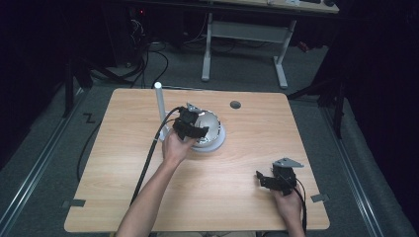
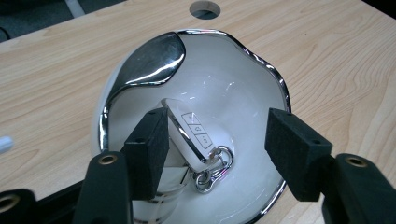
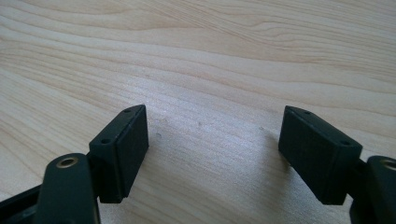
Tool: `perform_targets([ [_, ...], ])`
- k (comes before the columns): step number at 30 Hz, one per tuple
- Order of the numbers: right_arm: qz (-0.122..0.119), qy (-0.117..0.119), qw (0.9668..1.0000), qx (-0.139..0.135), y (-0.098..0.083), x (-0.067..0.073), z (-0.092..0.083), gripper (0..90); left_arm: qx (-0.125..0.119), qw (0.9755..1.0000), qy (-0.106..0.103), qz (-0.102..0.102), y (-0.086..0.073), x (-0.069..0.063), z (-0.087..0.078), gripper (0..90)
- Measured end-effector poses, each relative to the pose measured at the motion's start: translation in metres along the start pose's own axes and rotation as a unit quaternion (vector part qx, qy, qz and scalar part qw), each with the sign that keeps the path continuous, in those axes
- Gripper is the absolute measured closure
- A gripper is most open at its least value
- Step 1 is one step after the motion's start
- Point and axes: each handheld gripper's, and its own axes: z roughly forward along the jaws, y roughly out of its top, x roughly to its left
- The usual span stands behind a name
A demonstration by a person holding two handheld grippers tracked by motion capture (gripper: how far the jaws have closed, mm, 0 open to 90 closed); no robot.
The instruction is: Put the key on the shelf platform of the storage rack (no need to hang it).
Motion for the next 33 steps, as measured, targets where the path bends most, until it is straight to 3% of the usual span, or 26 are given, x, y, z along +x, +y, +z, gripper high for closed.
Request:
perform_targets([
  [19,-0.001,0.000,1.0000,-0.001,0.000,0.000,0.000,24.6,-0.016,0.9997,0.011,0.014,-0.006,0.003,-0.030,39.9],
  [33,-0.001,0.000,1.0000,-0.001,0.000,0.000,0.000,24.6,-0.040,0.9992,0.006,-0.009,-0.020,0.010,-0.048,41.2],
])
